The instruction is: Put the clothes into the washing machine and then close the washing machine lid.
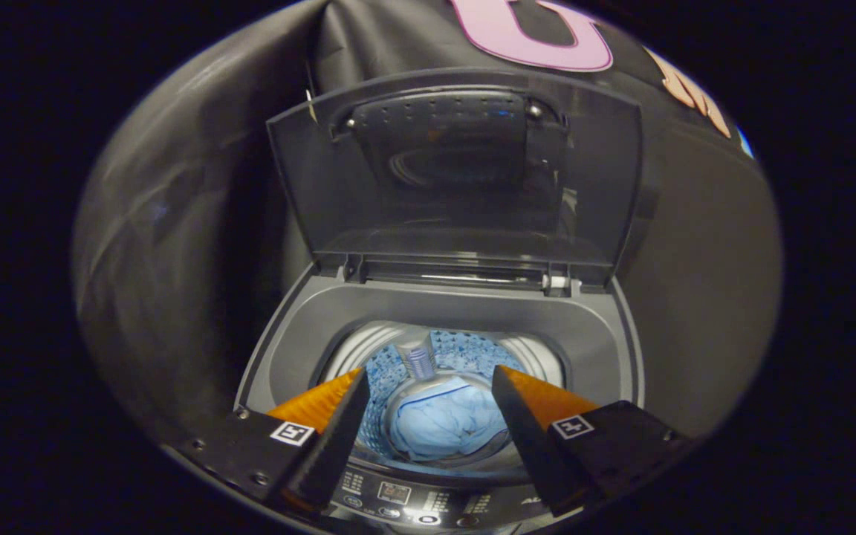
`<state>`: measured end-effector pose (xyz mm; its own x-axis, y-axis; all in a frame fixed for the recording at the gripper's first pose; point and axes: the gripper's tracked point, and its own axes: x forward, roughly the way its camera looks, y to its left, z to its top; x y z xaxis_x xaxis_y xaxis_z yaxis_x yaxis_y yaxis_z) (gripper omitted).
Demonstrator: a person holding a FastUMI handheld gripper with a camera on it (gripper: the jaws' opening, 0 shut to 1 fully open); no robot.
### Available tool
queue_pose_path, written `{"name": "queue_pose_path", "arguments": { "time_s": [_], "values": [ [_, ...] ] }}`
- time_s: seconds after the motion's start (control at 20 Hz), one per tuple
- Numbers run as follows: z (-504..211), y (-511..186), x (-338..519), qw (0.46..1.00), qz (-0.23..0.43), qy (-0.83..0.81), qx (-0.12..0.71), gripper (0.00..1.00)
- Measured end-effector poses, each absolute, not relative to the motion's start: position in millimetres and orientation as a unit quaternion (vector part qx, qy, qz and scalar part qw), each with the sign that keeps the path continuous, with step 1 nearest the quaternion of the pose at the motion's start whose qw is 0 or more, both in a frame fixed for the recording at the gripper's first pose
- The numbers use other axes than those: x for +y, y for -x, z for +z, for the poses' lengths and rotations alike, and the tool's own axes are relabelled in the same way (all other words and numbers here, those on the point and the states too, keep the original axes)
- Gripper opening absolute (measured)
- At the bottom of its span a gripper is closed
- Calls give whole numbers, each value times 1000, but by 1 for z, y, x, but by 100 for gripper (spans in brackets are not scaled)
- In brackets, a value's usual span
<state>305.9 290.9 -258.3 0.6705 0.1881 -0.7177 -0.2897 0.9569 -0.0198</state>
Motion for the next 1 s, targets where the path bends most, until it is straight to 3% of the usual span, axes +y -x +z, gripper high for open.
{"name": "queue_pose_path", "arguments": {
  "time_s": [0.65, 1.0],
  "values": [
    [-171, -304, 304, 936, 120, 65, 324, 98],
    [-88, -329, 318, 966, 111, 74, 221, 98]
  ]
}}
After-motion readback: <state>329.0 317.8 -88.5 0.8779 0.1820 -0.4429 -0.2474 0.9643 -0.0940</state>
